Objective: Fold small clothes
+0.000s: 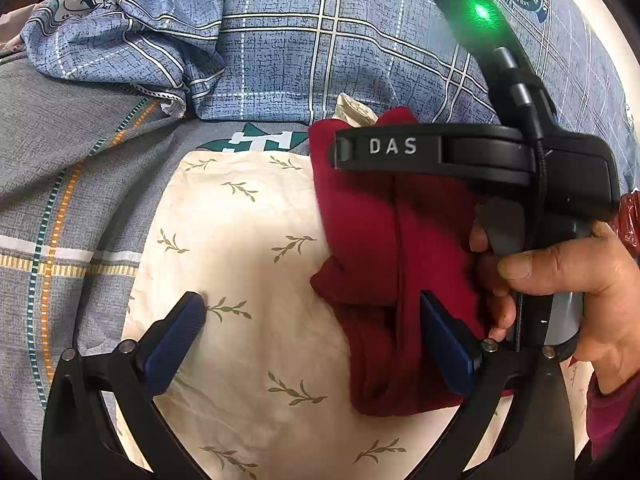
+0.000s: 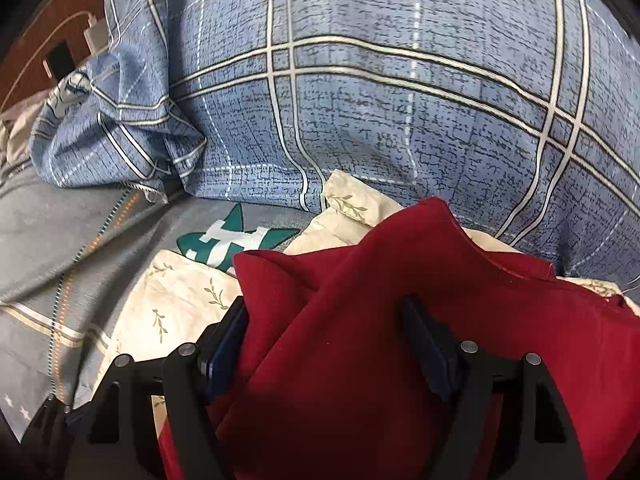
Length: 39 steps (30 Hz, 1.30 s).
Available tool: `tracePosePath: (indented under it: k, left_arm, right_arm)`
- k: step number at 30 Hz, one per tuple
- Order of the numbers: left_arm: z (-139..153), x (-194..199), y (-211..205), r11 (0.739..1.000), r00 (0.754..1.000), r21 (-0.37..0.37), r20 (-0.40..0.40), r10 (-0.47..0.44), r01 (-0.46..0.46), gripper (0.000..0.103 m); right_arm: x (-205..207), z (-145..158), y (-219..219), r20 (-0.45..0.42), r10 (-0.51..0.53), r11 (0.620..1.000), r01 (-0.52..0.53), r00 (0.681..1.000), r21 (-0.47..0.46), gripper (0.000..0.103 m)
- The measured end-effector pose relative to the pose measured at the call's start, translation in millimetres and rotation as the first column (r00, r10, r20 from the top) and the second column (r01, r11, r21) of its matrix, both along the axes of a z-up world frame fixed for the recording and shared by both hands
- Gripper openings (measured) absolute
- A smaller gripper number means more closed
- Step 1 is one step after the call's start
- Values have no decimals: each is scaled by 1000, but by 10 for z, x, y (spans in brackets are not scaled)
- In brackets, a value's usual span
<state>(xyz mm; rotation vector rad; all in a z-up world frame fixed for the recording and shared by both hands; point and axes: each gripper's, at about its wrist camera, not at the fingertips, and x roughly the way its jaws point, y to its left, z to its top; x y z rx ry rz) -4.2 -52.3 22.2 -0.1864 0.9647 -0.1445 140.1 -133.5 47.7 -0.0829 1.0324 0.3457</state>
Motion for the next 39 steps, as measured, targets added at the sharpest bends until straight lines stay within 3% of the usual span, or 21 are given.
tracePosePath:
  k: [1,22,28,31,37,39]
  left_arm:
    - [0,1,3,1000,1000,-1,-1,0,0,103]
    - [1,17,1,1000,1000,-5,-5,3,-4,103]
    - [40,21,12,999,1000,-33,25,13,-12,103]
    - [95,12,-13,999,998,-51,70,7,-4,103]
    - [183,49,-120,992,993,-116,113,-32,46,103]
    - [188,65,-170,989,991,-131,123,-59,75,94]
  right_arm:
    - [50,-98,49,-2,0,1000,0,1000,4,77]
    - [50,-96,82,-3,-5,1000,5,1000,-22,77]
    - [-36,44,9,22,11,1000,-11,1000,-21,45]
    - [-66,160,-76,18,29,999,-30,999,41,28]
    - [-106,353,-225,11,37,994,-38,999,102,19]
    - [-124,389,-281,7,35,993,-35,999,113,19]
